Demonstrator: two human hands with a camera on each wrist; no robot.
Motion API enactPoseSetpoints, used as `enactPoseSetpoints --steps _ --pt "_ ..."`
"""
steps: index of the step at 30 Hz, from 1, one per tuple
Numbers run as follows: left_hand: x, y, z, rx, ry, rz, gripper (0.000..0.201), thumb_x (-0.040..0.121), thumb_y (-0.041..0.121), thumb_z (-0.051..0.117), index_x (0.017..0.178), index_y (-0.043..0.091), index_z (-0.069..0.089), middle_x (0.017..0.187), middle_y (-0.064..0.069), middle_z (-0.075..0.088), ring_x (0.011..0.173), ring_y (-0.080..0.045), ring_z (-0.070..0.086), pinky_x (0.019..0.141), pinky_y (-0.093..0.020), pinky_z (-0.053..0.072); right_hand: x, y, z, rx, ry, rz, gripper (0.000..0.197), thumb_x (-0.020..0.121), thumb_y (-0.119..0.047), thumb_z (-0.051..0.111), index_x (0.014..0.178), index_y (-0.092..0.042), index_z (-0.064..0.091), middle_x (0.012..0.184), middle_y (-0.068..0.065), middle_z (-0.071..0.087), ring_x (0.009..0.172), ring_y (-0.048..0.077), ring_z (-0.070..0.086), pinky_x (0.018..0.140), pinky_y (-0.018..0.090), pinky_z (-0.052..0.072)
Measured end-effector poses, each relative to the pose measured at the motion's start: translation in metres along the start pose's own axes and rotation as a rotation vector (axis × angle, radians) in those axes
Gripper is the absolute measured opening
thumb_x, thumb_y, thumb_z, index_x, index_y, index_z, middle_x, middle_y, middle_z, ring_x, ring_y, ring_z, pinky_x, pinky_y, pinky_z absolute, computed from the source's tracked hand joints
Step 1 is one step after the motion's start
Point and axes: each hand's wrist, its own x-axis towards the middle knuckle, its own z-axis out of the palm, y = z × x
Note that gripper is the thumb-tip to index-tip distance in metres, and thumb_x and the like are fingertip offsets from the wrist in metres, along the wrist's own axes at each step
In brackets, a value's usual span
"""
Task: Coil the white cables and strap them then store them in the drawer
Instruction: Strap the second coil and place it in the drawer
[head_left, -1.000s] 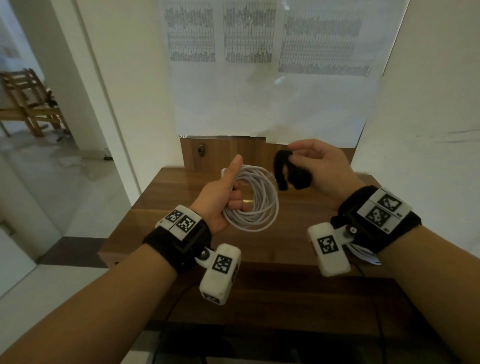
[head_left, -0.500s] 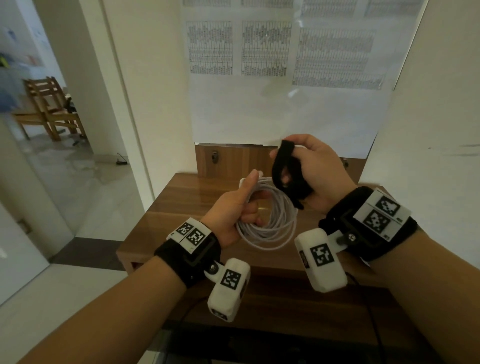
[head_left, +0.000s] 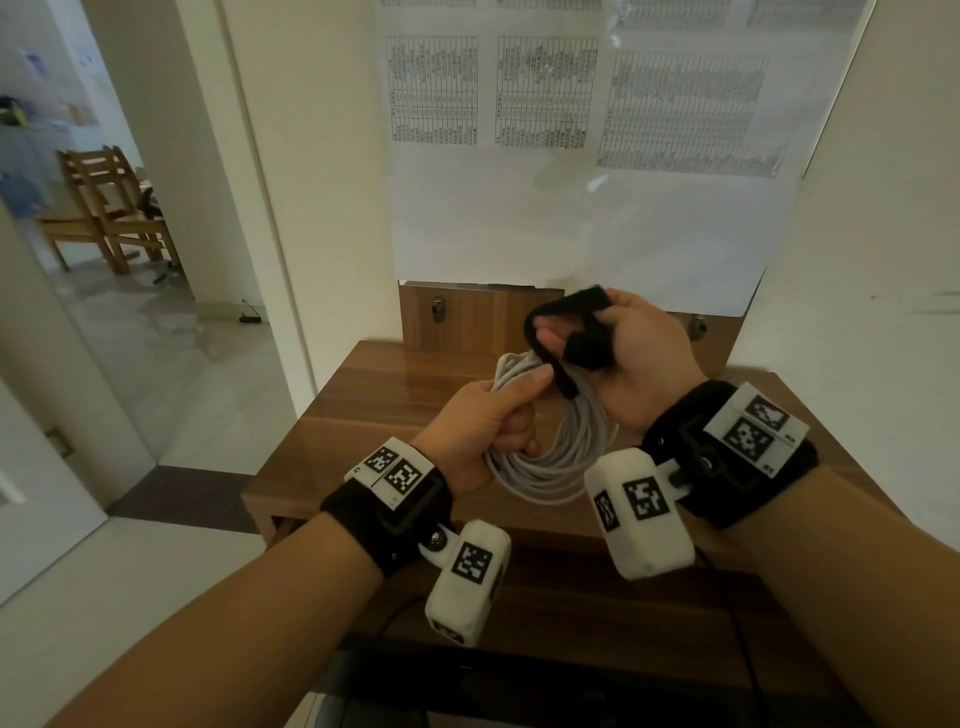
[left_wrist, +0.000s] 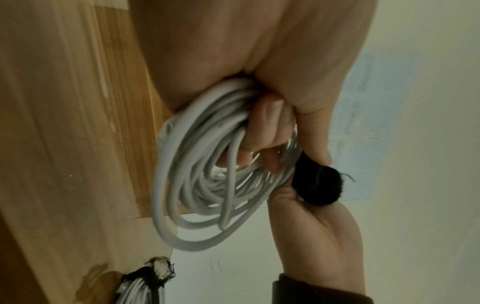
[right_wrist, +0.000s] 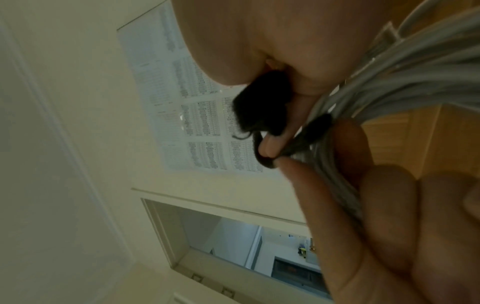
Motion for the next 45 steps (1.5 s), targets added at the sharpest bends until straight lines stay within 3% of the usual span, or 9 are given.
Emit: enactPoseSetpoints --steps 6,10,17,21,24,28,33,37,45 --pt "0.000 0.001 -0.001 0.030 0.051 -0.052 0.007 0.088 0.017 0.063 0.088 0.012 0.059 0.045 0.008 0.035 0.036 -0.006 0.033 0.048 -0.022 0.043 0.001 0.004 -0.011 -0.100 -0.003 -0.012 0.026 0.101 0.001 0.038 0.121 -0.010 0.051 0.118 0.027 0.063 0.092 0.039 0.073 0.063 0.038 0.062" --pt "0.004 0.004 -0.007 0.190 0.138 -0.075 0.006 0.097 0.009 0.055 0.091 0.007 0.055 0.046 0.005 0.034 0.036 -0.008 0.030 0.048 -0.023 0.036 0.005 -0.009 -0.021 -0.478 -0.095 -0.145 0.042 0.081 0.012 0.041 0.107 -0.014 0.060 0.117 0.018 0.063 0.078 0.023 0.068 0.052 0.032 0.051" --pt "0.007 0.006 -0.011 0.380 0.173 -0.151 0.005 0.095 0.010 0.059 0.091 0.008 0.057 0.052 0.002 0.031 0.040 -0.009 0.027 0.044 -0.023 0.032 0.006 -0.006 -0.026 -1.441 -0.536 -0.486 0.021 0.087 -0.026 0.076 0.107 -0.032 0.075 0.096 -0.013 0.065 0.073 -0.001 0.060 0.066 0.017 0.047" --pt "0.008 0.012 -0.015 0.301 0.182 -0.154 0.005 0.096 0.012 0.057 0.091 0.010 0.058 0.049 0.005 0.029 0.038 -0.008 0.024 0.045 -0.023 0.032 0.012 -0.004 -0.028 -1.643 -0.491 -0.554 0.014 0.089 -0.031 0.073 0.100 -0.025 0.077 0.078 -0.019 0.061 0.067 -0.007 0.056 0.062 0.010 0.039" --pt "0.008 0.014 -0.017 0.276 0.193 -0.140 0.005 0.095 0.013 0.060 0.091 0.010 0.061 0.051 0.004 0.028 0.038 -0.007 0.025 0.041 -0.021 0.034 0.014 0.000 -0.033 -1.740 -0.439 -0.612 0.010 0.090 -0.031 0.070 0.098 -0.028 0.075 0.078 -0.022 0.061 0.072 -0.004 0.057 0.069 0.017 0.048" --pt "0.010 0.013 -0.018 0.142 0.169 -0.103 0.037 0.083 0.049 0.065 0.081 0.013 0.057 0.048 0.007 0.027 0.035 -0.005 0.025 0.039 -0.019 0.036 0.019 0.003 -0.038 -1.416 -0.196 -0.602 0.006 0.092 -0.024 0.069 0.092 -0.021 0.073 0.084 -0.012 0.070 0.080 0.003 0.065 0.074 0.023 0.053" --pt "0.012 0.007 -0.015 0.166 0.147 -0.014 0.067 0.072 0.070 0.059 0.096 0.008 0.060 0.051 0.004 0.038 0.041 -0.008 0.035 0.048 -0.021 0.040 -0.001 0.022 -0.023 -0.574 -0.063 -0.060 0.013 0.097 -0.013 0.063 0.107 -0.005 0.066 0.089 0.011 0.075 0.072 0.018 0.074 0.061 0.028 0.057" --pt "0.019 0.002 -0.008 0.369 0.262 0.068 0.080 0.074 0.078 0.055 0.104 0.007 0.073 0.094 -0.017 0.074 0.083 -0.032 0.071 0.072 -0.039 0.056 -0.008 0.043 -0.018 -0.486 0.008 -0.035 0.014 0.095 -0.013 0.066 0.106 -0.004 0.065 0.101 0.019 0.072 0.082 0.030 0.075 0.069 0.043 0.063" --pt "0.021 0.008 -0.006 0.607 0.417 0.140 0.063 0.100 0.056 0.036 0.090 0.006 0.073 0.070 -0.009 0.068 0.068 -0.027 0.066 0.060 -0.032 0.051 -0.013 0.041 -0.020 -0.561 -0.108 -0.003 0.021 0.089 0.004 0.063 0.108 -0.005 0.059 0.100 0.015 0.071 0.073 0.020 0.073 0.071 0.033 0.063"
